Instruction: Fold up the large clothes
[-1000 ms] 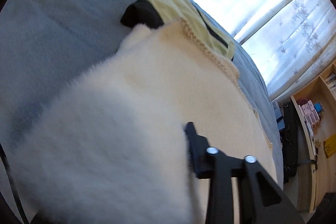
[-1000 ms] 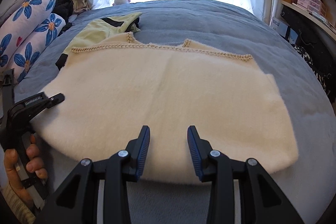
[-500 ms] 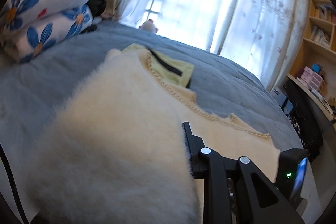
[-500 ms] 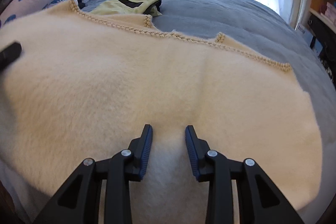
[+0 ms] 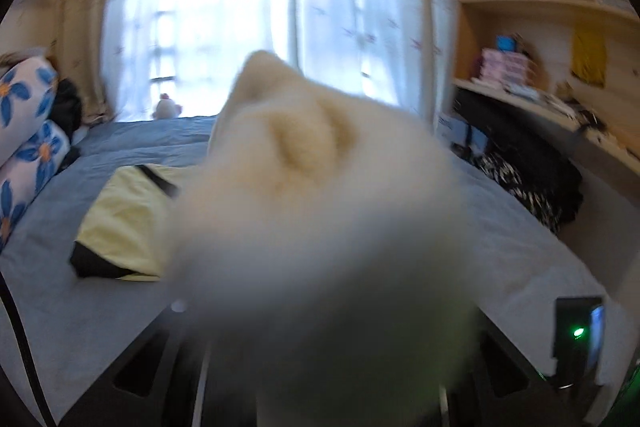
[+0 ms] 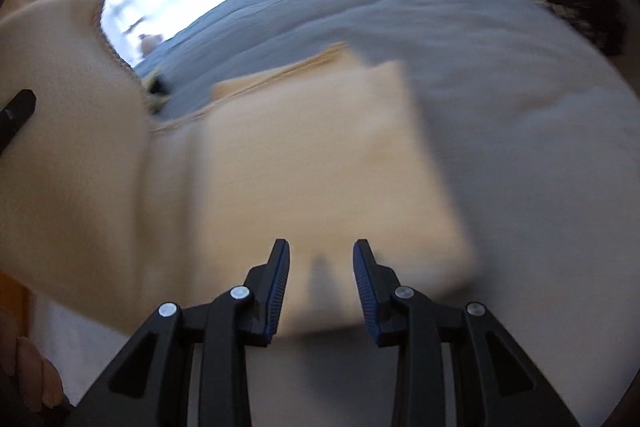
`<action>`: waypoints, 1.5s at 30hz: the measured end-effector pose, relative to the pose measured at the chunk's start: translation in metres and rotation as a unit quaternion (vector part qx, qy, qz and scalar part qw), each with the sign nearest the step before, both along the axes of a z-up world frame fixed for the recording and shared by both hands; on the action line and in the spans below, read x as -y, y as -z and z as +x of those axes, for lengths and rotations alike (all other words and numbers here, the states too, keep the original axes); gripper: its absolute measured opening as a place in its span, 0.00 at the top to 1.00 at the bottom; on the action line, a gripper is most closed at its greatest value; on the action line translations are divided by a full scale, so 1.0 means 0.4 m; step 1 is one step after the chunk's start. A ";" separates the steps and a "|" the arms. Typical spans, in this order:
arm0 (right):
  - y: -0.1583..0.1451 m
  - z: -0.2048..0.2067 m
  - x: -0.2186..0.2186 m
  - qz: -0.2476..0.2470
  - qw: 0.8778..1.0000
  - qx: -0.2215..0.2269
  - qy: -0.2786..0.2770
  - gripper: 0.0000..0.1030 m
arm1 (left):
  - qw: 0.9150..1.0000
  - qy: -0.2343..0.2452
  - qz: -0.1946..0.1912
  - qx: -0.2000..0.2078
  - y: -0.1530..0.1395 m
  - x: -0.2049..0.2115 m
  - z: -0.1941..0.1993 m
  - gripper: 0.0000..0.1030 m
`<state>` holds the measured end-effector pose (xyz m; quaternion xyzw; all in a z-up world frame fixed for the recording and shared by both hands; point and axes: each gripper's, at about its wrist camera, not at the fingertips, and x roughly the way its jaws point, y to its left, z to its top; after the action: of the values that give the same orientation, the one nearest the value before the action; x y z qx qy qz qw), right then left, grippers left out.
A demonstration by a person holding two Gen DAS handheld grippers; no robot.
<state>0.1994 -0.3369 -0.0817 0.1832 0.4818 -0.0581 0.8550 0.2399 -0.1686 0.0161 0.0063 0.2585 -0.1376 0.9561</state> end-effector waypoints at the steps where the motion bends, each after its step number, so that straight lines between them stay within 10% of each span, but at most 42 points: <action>1: 0.002 -0.015 0.033 -0.009 1.000 -0.003 0.014 0.68 | 1.000 0.013 0.010 -0.007 0.022 0.044 0.001 0.81; 6: 0.048 -0.097 0.180 -0.005 0.997 -0.027 0.077 0.68 | 0.985 0.087 0.078 -0.125 0.256 0.248 0.036 0.81; 10: 0.077 -0.127 0.217 0.005 0.995 -0.044 0.085 0.68 | 0.981 0.087 0.160 -0.071 0.328 0.298 -0.016 0.81; 16: 0.060 -0.121 0.216 0.003 0.997 -0.023 0.076 0.68 | 0.990 0.083 0.083 -0.084 0.240 0.264 0.006 0.81; 25: 0.070 -0.120 0.228 -0.005 0.996 -0.031 0.081 0.68 | 0.985 0.096 0.098 -0.102 0.310 0.314 -0.004 0.81; 27: 0.067 -0.128 0.236 -0.004 0.996 -0.032 0.086 0.68 | 0.985 0.101 0.094 -0.106 0.301 0.314 -0.008 0.74; 31: 0.042 -0.128 0.233 -0.014 0.996 -0.027 0.078 0.68 | 0.973 0.162 0.059 -0.154 0.268 0.285 -0.006 0.20; 38: -0.040 -0.112 0.207 -0.024 0.999 0.004 0.041 0.64 | 0.964 0.183 0.015 -0.193 0.177 0.161 -0.082 0.20; 45: -0.134 -0.042 0.206 0.079 0.996 0.033 -0.013 0.62 | 0.977 0.054 -0.012 -0.204 0.118 -0.113 -0.013 0.18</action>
<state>0.1825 -0.4195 -0.0279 0.2461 0.4588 -0.0028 0.8538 0.2349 -0.1233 -0.0311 -0.0194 0.4458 -0.1905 0.8744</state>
